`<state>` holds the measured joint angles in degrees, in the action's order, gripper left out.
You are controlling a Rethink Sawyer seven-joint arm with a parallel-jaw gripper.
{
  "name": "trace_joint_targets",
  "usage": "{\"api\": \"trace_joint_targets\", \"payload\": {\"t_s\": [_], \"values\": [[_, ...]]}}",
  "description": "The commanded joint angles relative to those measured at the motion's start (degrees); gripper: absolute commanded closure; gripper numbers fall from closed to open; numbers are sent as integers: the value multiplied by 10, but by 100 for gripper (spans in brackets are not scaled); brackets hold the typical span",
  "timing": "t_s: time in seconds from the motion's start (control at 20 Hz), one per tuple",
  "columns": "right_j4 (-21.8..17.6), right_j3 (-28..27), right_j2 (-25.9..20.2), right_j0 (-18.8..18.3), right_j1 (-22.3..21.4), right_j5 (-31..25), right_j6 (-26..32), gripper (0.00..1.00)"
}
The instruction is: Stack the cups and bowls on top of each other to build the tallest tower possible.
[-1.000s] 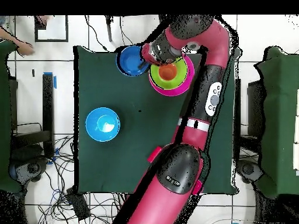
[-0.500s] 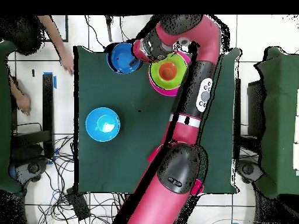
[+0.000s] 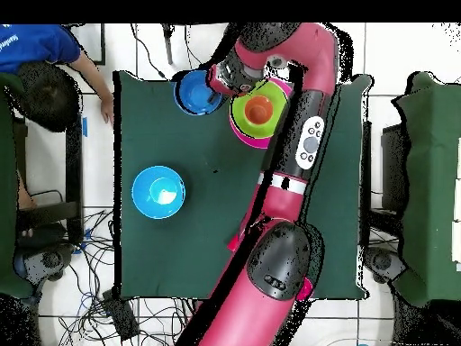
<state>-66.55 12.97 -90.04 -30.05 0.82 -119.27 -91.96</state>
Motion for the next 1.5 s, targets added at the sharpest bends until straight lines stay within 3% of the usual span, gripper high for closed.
{"api": "trace_joint_targets", "payload": {"t_s": [0.05, 0.6, 1.15, 1.4, 1.5], "values": [[-96, -13, -32, -19, -27, -70, 241, 100], [-221, -39, -135, -34, -21, -126, 293, 100], [-254, -26, -146, -53, -22, -120, 349, 100], [-311, -35, -168, -59, -21, -121, 402, 100], [-313, -32, -167, -62, -20, -118, 413, 100]]}}
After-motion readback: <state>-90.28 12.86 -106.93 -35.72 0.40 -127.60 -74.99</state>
